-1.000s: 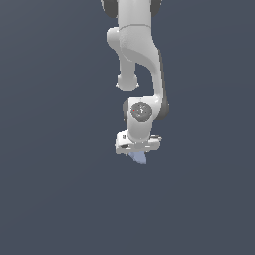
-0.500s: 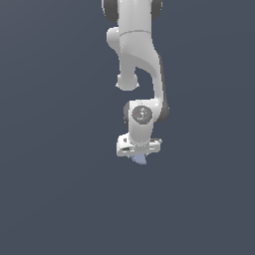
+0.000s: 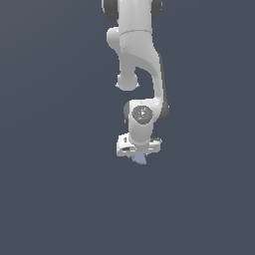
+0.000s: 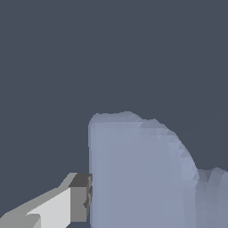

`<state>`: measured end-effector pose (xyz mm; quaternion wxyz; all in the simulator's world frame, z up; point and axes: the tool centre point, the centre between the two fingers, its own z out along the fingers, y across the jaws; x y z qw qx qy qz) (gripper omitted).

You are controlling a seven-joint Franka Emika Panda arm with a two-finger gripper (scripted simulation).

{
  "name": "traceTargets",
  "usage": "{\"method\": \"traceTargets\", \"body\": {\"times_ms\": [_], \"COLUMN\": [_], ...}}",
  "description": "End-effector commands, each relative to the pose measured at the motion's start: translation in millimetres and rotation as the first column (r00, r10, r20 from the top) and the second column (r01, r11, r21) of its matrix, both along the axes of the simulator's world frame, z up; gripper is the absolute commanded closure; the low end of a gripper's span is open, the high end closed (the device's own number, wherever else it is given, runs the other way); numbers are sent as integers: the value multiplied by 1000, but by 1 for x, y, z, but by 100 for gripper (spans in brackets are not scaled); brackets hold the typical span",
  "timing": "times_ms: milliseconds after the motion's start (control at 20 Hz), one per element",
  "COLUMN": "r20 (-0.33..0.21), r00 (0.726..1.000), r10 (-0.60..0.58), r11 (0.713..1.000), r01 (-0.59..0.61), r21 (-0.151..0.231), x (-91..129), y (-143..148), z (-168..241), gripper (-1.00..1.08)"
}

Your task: Pick up the object and move it to a goal position.

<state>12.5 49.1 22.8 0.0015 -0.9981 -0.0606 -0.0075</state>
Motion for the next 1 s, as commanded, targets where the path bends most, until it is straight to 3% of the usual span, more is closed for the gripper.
{"method": "traceTargets", "body": {"times_ms": [0,450,950], "r20": [-2,-4,-8], "r00": [1000,1000,1000], "r10": [-1,-1,-3], "r11": [1000,1000,1000], "r01": [1,1,3], "r21": [0,-1,-2], "x": [0,8,29], "y": [-1,-3,-9], "z": [1,45,144], "gripper": [108,108,108]}}
